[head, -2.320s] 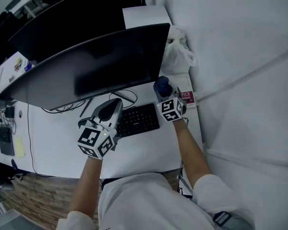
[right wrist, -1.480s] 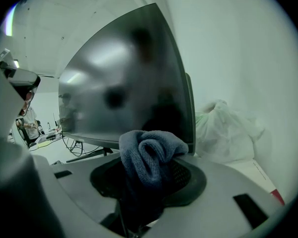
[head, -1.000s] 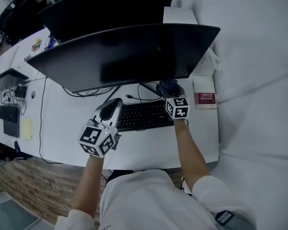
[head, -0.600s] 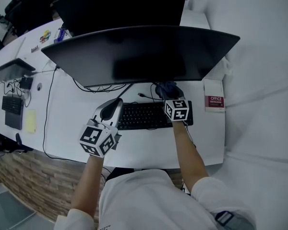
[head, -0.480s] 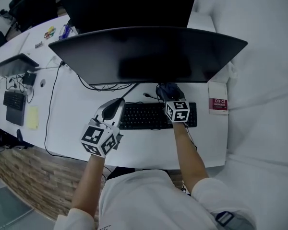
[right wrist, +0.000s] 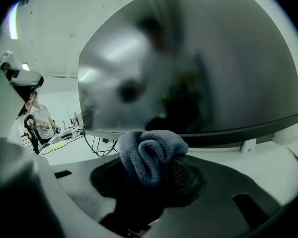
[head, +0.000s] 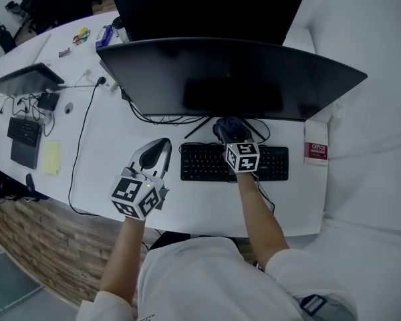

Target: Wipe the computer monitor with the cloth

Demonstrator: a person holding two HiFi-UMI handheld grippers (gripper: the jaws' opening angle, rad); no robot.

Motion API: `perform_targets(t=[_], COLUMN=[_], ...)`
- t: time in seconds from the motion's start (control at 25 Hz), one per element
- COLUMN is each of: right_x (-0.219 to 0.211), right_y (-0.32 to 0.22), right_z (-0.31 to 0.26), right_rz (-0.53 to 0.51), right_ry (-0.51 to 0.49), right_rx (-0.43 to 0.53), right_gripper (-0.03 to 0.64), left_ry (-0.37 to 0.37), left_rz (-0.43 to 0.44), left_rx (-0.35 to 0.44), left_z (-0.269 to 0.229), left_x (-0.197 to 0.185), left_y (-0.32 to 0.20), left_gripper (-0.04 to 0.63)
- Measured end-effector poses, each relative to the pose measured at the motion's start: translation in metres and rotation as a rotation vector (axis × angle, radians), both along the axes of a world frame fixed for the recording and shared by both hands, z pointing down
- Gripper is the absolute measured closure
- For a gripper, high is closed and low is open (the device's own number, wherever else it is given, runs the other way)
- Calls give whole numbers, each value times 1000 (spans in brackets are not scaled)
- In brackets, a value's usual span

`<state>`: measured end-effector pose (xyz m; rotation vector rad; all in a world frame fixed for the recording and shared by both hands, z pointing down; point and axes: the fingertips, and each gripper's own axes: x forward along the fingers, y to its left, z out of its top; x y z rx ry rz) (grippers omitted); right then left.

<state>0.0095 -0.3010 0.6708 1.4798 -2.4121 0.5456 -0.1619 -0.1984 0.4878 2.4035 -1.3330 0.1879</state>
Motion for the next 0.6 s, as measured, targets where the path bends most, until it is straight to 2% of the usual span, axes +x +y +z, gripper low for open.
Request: perform_targets(t=[0.6], right_x=[-106], right_y=[-1], right_z=[2], right_rz=[-69], right_ry=[-23], right_rx=[-9], right_gripper=[442], left_ry=[8], left_rz=[-16], left_rx=[-1], left_z=[4], left_x=[-73], left_y=[-4], left_gripper=[584])
